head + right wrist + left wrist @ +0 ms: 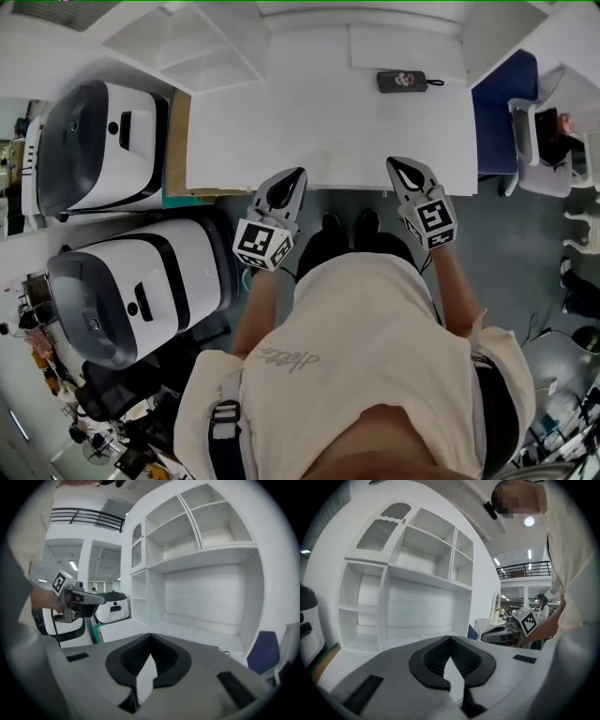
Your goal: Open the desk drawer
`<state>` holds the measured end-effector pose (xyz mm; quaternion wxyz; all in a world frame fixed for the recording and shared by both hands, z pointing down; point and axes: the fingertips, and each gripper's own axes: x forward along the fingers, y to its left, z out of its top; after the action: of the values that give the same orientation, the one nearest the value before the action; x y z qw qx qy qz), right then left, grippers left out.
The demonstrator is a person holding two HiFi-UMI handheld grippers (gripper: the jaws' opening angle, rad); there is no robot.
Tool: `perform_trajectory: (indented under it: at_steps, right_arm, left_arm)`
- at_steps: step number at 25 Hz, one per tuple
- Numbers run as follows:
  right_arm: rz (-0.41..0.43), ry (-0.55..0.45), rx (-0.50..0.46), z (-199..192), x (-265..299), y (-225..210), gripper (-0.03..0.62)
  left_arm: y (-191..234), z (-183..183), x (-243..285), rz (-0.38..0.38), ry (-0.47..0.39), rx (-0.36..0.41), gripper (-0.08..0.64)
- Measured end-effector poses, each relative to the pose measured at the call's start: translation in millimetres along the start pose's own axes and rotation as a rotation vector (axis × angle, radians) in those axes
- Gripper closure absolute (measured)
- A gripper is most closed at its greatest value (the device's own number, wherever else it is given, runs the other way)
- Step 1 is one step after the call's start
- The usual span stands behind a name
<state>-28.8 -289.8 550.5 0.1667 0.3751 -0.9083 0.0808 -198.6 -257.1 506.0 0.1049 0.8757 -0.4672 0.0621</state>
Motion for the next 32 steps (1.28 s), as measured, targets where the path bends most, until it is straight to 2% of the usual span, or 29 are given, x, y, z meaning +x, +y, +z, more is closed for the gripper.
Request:
perform_trajectory:
  at_steps: [2, 8, 12, 17, 22, 32]
  right_arm:
    - [-0.055, 0.000, -0.004, 3.8, -15.2, 5.2, 0.597]
    - [-0.152, 0.024, 0.074, -11.9, -37.4, 6.7, 0.597]
    - [-0.219, 0.040, 0.067, -19.9, -46.0, 13.9, 0.597]
    - [-0.199, 0.077, 0.101, -34.7, -55.7, 18.4, 0.597]
    - [-0.182, 0.137, 0.038, -51.7, -59.1, 13.5, 0.597]
    - [-0.107, 0.283, 0.165, -125.5, -58.6, 13.9, 0.597]
  left_arm:
    - [1.5, 2.3, 0.3, -0.043, 0.002, 0.005, 0.558]
    - [-11.2, 19.5, 19.0, -0.168, -0.041, 0.056, 0.558]
    - [-18.4, 10.5, 19.4, -0.204, -0.030, 0.028, 0.558]
    - [-34.5, 0.6, 11.5, -0.222, -0.007, 0.032, 0.558]
    - [-39.9, 2.4, 7.5, -0.198, -0.004, 0.029, 0.558]
    - [-56.4, 13.1, 11.3, -0.175, 0.010, 0.046, 0.558]
